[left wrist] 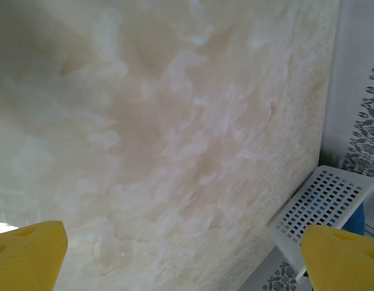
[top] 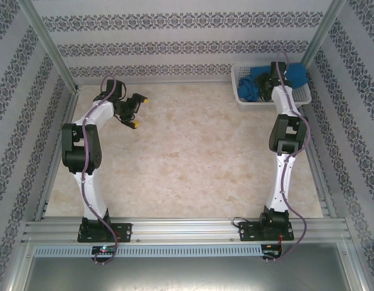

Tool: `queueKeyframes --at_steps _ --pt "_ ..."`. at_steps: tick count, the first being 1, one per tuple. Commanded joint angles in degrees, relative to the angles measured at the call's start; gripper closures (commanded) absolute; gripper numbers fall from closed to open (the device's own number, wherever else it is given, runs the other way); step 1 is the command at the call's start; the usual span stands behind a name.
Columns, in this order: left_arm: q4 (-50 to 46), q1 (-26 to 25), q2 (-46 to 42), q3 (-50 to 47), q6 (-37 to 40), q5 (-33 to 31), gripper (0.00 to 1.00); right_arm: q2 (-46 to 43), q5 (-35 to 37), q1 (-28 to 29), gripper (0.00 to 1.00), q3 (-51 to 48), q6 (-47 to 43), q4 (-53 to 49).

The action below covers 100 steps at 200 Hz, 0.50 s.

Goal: Roll up the long pants

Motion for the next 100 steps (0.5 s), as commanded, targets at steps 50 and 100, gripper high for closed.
queueKeyframes --at_steps 50,100 --pt "2.73 0.65 -5.85 -6.0 0.2 1.59 0.01 -28.41 8.28 4.0 1.0 -13.0 -12.49 -4.35" --pt "5.32 0.6 -6.38 -7.24 -1.18 1.75 0.01 -18.23 7.55 0.26 0.28 11.88 -16.01 -19.59"
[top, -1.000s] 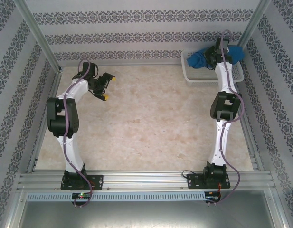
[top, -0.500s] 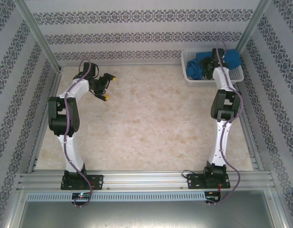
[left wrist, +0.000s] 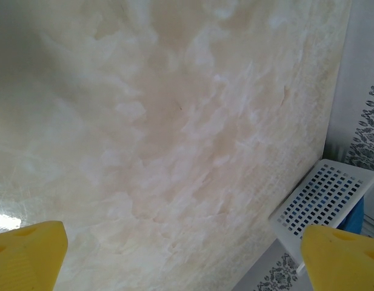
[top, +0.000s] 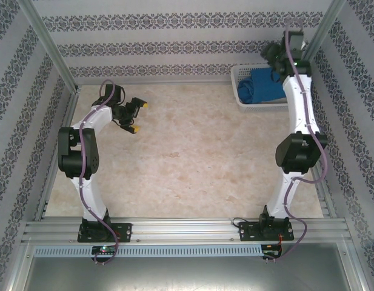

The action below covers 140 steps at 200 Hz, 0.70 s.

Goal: Roll up the long pants

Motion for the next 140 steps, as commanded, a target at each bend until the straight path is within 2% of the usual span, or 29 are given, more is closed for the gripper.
queueKeyframes --at_steps 1,6,10,17,22,41,75,109,120,140 --pt "2.93 0.59 -1.87 -0.44 -0.68 0.93 0.01 7.5 1.44 -2.85 0.28 9.16 -3.14 -10.17" --pt "3.31 0.59 -1.86 -0.53 -0.65 0.8 0.01 8.95 1.78 -3.39 0.33 11.5 -3.03 -11.15" --pt "3.55 0.65 -1.87 -0.58 -0.72 0.74 0.01 10.06 2.0 -3.81 0.42 13.17 -2.94 -11.57" --pt "3.96 0.59 -1.85 -0.56 -0.64 0.57 0.01 11.53 2.39 -4.56 0.72 14.71 -2.6 -11.57" --pt "4.09 0.59 -1.85 -0.58 -0.51 0.46 0.01 12.33 3.39 -4.93 1.0 15.34 -1.98 -11.28" --pt "4.77 0.61 -1.72 -0.46 0.81 -0.43 0.02 14.42 7.87 -5.68 1.0 14.84 -1.75 -9.38" --pt "5.3 0.66 -1.15 1.25 7.31 -3.98 0.08 20.33 10.55 -5.98 1.0 14.14 -4.26 -9.15" --pt "3.38 0.69 -0.64 5.25 17.22 -7.57 0.04 26.74 13.77 -6.08 1.0 13.95 -4.68 -9.19" --pt "1.9 0.83 -0.65 6.61 20.35 -9.18 0.0 28.95 13.07 -6.49 1.0 14.57 -3.95 -9.17" --pt "0.73 1.32 -0.73 7.92 23.56 -10.1 0.0 32.71 11.77 -6.75 1.0 16.36 -2.95 -10.99"
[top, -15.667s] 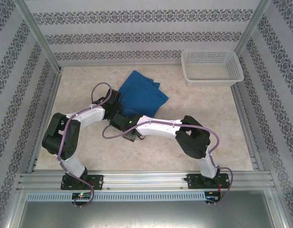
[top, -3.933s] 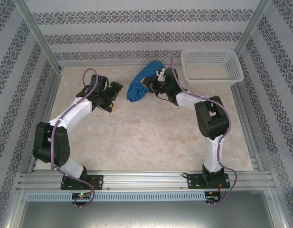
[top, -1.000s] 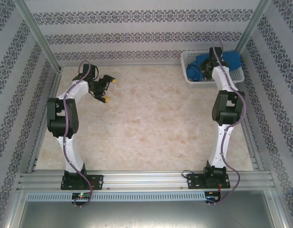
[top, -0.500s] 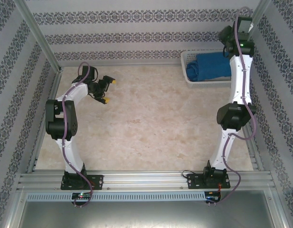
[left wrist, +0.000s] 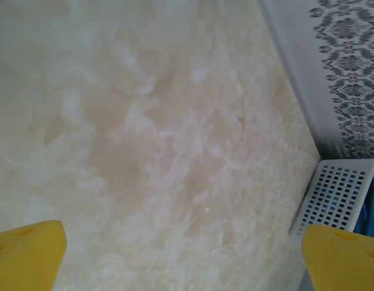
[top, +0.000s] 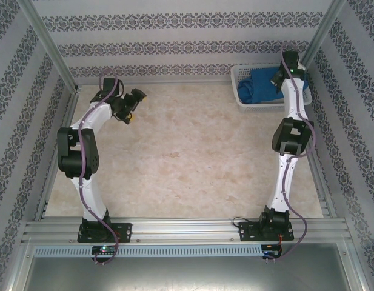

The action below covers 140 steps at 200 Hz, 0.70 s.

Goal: Roll up the long pants

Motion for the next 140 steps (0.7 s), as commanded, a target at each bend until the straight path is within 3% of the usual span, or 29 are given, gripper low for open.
queueKeyframes --at_steps 1,27,36,44,58,65,75,102,127,140 --pt "-2.64 1.3 -0.73 2.74 8.6 -3.2 0.0 3.94 1.17 -0.38 1.0 2.0 0.4 -2.81" --pt "-1.23 2.21 -2.91 1.88 11.94 -4.22 0.0 2.91 1.86 0.33 0.99 -0.78 -1.01 -3.24" --pt "0.93 2.62 -5.35 0.65 14.87 -5.62 0.0 0.01 2.2 0.88 0.92 -3.64 -3.3 -0.93" --pt "3.13 2.82 -7.98 -0.74 18.74 -8.47 0.0 -3.64 2.16 1.55 0.74 -7.62 -5.95 2.7" --pt "2.93 2.84 -11.44 -1.03 27.47 -16.55 0.0 -11.96 1.59 2.97 0.28 -16.13 -10.57 9.69" --pt "2.23 2.83 -12.54 -0.9 31.6 -19.97 0.0 -16.45 2.11 3.96 0.14 -20.43 -12.47 11.86" --pt "1.16 2.95 -14.08 -1.54 35.87 -23.61 0.0 -22.51 2.59 5.42 0.04 -25.43 -15.2 15.07" --pt "7.76 3.56 -23.18 -14.85 38.15 -31.42 0.0 -42.71 2.91 11.1 0.02 -50.08 -22.9 30.25" --pt "19.46 4.66 -34.74 -32.01 40.51 -25.96 0.0 -59.36 1.96 14.82 0.02 -77.35 -23.98 42.43" --pt "27.36 4.62 -40.27 -42.2 39.79 -27.22 0.0 -66.42 2.97 15.5 0.02 -92.67 -22.74 50.36"
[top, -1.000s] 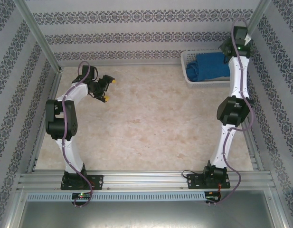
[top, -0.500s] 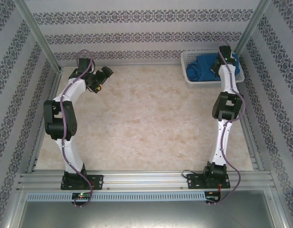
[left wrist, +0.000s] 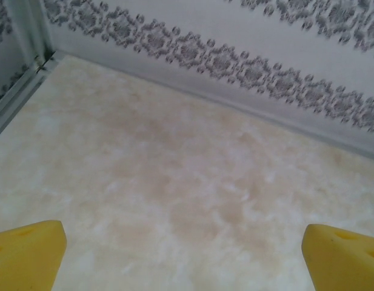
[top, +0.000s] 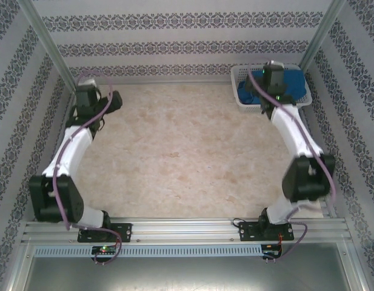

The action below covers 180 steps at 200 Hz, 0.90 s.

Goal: Roll up the long pants

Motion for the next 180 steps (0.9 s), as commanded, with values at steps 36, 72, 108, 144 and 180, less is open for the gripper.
queueKeyframes --at_steps 36,72,108,144,180 --pt "29.28 0.98 -11.39 -31.61 3.45 -5.87 0.0 -18.65 1.92 -0.53 0.02 -44.65 -5.55 27.6" --pt "40.44 0.94 -5.66 -39.19 7.08 -6.11 0.0 -17.58 3.42 -1.35 0.02 -52.65 -11.36 43.54" --pt "49.35 0.9 2.2 -39.94 9.0 -3.49 0.0 -5.79 2.55 3.63 0.02 -53.85 -16.38 57.75" --pt "52.29 -0.27 4.91 -39.79 12.69 1.65 0.0 -5.27 1.3 4.58 0.02 -58.13 -17.59 65.19" --pt "62.06 -2.22 11.71 -40.85 15.13 1.31 0.0 2.72 -6.99 0.31 0.02 -59.28 -15.16 76.91"
